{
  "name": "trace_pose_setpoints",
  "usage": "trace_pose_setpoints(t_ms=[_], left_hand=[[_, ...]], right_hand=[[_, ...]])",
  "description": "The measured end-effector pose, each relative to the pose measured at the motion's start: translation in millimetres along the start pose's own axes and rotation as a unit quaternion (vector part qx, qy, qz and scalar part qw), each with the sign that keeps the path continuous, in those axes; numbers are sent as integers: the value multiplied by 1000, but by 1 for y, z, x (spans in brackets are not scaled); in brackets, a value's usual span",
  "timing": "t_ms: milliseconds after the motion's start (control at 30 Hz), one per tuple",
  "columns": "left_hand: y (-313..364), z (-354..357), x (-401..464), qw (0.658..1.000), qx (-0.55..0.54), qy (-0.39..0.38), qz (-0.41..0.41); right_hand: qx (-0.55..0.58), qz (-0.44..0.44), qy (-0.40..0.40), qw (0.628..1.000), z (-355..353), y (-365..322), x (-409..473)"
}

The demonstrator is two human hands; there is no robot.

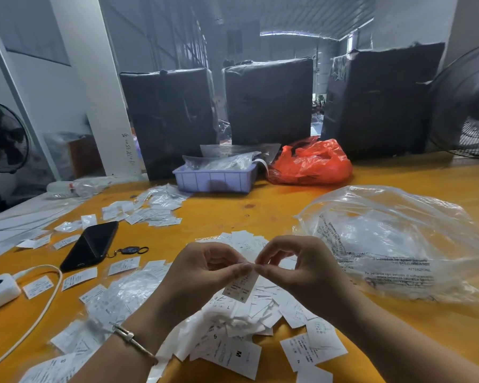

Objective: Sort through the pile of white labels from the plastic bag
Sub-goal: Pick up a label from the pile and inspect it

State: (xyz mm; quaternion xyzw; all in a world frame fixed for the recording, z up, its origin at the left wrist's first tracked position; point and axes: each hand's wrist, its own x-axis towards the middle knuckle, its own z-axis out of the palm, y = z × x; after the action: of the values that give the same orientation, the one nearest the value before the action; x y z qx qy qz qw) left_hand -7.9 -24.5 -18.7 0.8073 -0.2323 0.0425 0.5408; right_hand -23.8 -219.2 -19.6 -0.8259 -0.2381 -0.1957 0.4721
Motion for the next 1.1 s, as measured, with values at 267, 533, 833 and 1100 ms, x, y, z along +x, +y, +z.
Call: trace_pose_setpoints(t_ms=[267,533,833,1100], left_hand=[[4,0,-1,1000,14,-2,7],[1,-6,0,998,58,23,-20],[-14,-36,3,956,235,106,-142],[-11,-51,0,890,349,70,-286]], right_hand=[[-2,-20,-26,999,3,0,-1],[-145,-21,125,981,-2,7,1],[-443,177,82,875,-38,30,14],[-515,305,17,801,-49,50,17]])
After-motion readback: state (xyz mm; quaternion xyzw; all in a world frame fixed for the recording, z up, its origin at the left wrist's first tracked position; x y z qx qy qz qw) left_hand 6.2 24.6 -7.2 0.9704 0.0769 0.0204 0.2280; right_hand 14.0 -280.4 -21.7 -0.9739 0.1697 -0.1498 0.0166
